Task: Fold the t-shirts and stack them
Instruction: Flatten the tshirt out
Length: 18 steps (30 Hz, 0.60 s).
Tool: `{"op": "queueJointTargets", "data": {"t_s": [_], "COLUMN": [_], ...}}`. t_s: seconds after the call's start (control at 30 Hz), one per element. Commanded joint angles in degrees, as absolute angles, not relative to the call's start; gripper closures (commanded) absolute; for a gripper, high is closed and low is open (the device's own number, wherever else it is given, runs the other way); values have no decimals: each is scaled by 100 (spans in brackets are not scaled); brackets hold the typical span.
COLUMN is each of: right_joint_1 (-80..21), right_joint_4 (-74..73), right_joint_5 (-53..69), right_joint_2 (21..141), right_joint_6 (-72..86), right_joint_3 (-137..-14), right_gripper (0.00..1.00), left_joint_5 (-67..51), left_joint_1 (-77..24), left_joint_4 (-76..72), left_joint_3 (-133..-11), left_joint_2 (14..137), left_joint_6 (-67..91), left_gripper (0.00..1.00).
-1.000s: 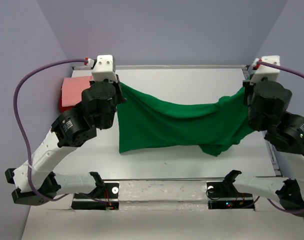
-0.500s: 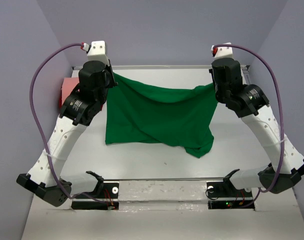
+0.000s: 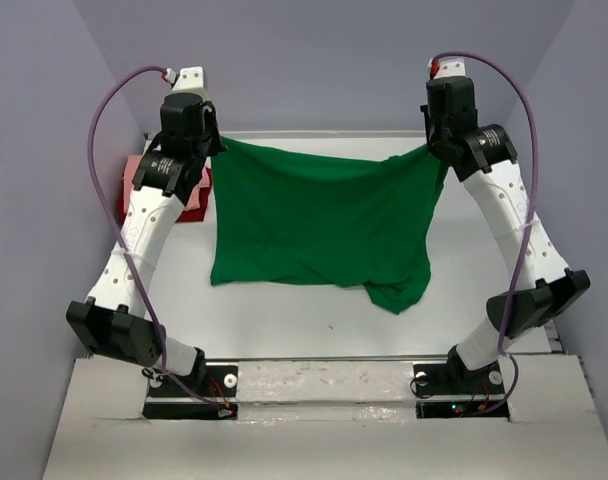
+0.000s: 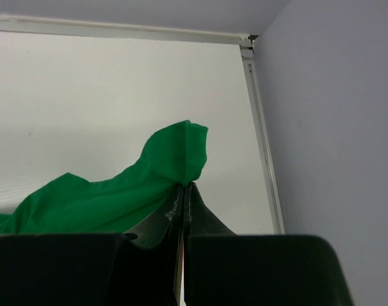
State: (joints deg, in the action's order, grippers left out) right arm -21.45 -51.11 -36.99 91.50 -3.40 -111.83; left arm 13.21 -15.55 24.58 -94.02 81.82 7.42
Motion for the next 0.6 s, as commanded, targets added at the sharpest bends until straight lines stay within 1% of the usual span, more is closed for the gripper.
{"op": "queueJointTargets", "data": {"t_s": [0.0, 0.17, 0.2, 0.23, 0.33, 0.4, 0.47, 0.57], "right_joint_1": [-1785, -1363, -1293, -1214, -1072, -1072, -1020, -967], "right_joint_4": [-5071, -5054, -5071, -5123, -5238, -5229, -5247, -5256], "right_joint_5": [-3130, -2365, -2190, -2041, -1601, -1538, -1346, -1187], "right_joint_2": [9719, 10660, 10992, 11160, 11705, 11900, 12076, 12383], "right_joint_6": [-220, -281, -299, -281, -220, -220, -211, -220], "right_joint_3": [-12040, -12848, -13041, -13452, -13903, -13948, -14001, -14115], "right_gripper": [100, 100, 100, 100, 100, 100, 100, 100], "left_joint_5": [1063, 879, 827, 757, 651, 641, 537, 448], "left_joint_1": [-1371, -1064, -1029, -950, -879, -835, -756, -607], "left_joint_4": [2118, 2004, 1960, 1960, 2039, 1934, 1942, 2284], "left_joint_3": [-9791, -10125, -10151, -10308, -10704, -10784, -11099, -11802], "left_joint_2": [8472, 9051, 9157, 9445, 9904, 10203, 10431, 11229], "left_joint_6": [730, 721, 703, 660, 668, 633, 624, 607], "left_gripper": [100, 100, 100, 100, 100, 100, 100, 100]}}
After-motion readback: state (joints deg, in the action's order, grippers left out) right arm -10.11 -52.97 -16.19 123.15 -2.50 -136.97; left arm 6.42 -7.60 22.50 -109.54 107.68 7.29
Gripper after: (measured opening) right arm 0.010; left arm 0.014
